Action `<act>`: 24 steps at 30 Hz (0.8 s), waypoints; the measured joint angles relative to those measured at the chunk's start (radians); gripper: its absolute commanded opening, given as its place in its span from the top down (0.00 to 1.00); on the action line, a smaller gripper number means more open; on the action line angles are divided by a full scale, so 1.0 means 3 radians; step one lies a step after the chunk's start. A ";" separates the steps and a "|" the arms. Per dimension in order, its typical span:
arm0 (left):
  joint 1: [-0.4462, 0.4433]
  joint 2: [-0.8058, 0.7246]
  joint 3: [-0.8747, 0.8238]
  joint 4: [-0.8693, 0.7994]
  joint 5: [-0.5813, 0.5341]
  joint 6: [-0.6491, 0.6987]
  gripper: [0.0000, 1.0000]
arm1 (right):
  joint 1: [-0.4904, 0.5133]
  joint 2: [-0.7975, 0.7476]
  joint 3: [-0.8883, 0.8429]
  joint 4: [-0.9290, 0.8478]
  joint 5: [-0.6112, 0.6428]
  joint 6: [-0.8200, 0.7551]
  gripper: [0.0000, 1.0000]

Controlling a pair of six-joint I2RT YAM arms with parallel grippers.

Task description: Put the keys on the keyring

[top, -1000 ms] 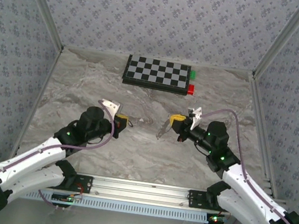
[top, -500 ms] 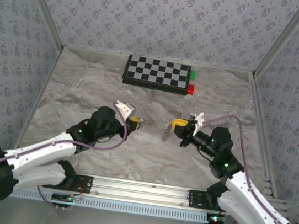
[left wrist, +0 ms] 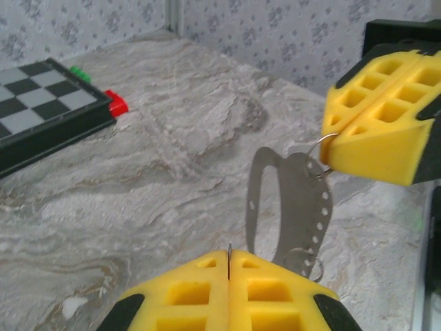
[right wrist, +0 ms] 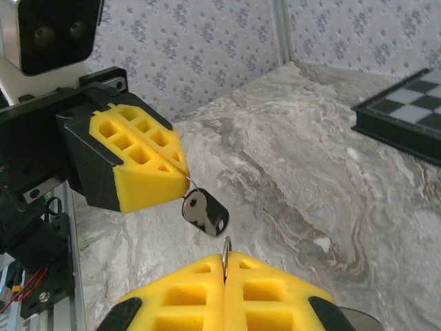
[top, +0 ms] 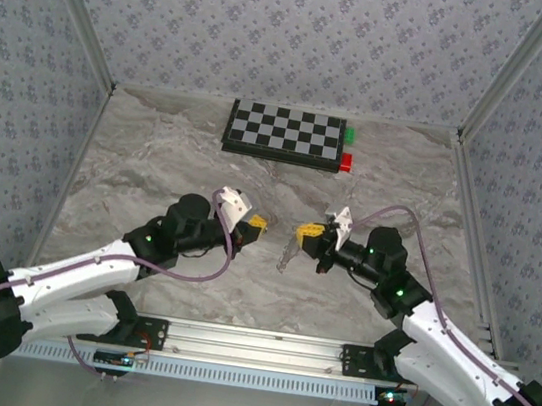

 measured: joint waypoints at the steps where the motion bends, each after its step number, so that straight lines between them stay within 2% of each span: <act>1: 0.0008 -0.0013 0.0000 0.0046 0.0045 0.0018 1.00 | 0.0005 0.0043 0.0061 0.0004 -0.0032 -0.0036 1.00; 10: 0.0202 -0.0048 -0.0018 0.0378 0.0554 0.0043 1.00 | 0.0010 0.0323 0.0281 0.0211 -0.0291 -0.0172 1.00; 19: 0.0225 -0.0062 -0.0041 0.0476 0.0853 0.0017 1.00 | 0.0090 -0.0004 0.0108 0.0334 -0.0375 -0.0163 1.00; 24: 0.0228 -0.0056 -0.0014 0.0476 0.0942 -0.0055 1.00 | 0.0172 -0.0009 0.0066 0.0351 -0.0374 -0.0163 1.00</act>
